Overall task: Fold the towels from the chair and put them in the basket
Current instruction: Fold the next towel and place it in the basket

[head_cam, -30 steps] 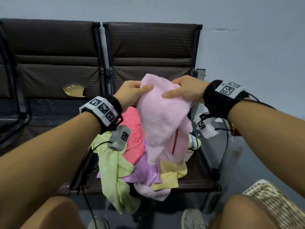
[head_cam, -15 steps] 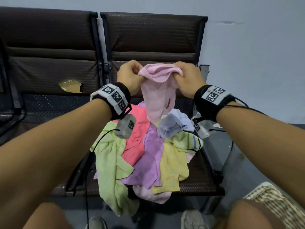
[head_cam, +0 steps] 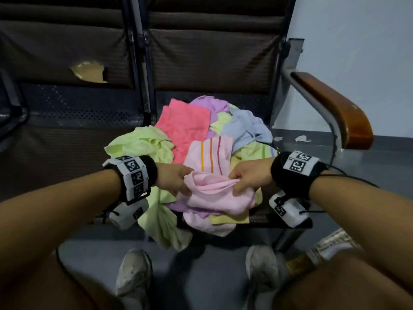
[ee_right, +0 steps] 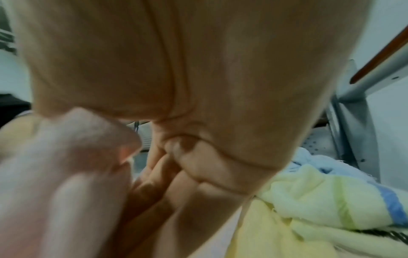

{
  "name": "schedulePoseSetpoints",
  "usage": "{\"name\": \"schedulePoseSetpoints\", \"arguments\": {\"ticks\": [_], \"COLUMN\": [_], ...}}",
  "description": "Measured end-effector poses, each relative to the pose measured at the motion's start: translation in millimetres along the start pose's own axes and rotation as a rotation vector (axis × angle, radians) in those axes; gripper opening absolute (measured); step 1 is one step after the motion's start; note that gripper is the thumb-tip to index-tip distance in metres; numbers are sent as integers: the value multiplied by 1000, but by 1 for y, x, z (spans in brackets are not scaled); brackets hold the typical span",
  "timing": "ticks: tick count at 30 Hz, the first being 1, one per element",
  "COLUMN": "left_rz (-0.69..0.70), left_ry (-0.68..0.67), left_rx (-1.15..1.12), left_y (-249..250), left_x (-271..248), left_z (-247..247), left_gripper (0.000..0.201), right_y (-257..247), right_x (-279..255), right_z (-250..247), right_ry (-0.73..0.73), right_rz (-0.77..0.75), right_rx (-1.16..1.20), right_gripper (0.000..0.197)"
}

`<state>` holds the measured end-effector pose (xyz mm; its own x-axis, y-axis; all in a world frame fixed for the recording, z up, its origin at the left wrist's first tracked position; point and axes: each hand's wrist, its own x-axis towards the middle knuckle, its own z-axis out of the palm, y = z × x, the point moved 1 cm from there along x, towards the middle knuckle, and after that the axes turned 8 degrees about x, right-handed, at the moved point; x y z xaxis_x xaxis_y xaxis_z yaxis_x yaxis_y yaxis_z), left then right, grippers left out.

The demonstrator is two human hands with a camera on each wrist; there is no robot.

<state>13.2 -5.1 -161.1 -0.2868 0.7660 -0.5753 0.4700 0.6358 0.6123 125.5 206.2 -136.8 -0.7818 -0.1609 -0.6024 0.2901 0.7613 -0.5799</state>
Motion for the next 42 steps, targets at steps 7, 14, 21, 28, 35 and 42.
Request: {"name": "schedulePoseSetpoints", "arguments": {"ticks": [7,14,21,28,35,42], "left_rz": [-108,-290,19,52,-145,246], "left_ry": [465,843,619,719,767,371], "left_rx": [-361,-237,55,222,-395,-954], "left_y": [-13,-23,-21,-34,-7,40], "left_x": [39,88,57,58,51,37], "left_z": [-40,-57,-30,-28,-31,-7], "left_gripper": [36,38,57,36,44,61], "right_y": [4,2,15,16,5,-26], "right_x": [42,77,83,84,50,33], "right_z": [-48,-38,8,3,-18,-6], "right_ry": [691,981,456,569,858,581], "right_rz": [-6,-117,-185,-150,-178,-314], "right_rx": [170,62,-205,-274,325,953], "right_gripper": [18,50,49,29,31,34]}}
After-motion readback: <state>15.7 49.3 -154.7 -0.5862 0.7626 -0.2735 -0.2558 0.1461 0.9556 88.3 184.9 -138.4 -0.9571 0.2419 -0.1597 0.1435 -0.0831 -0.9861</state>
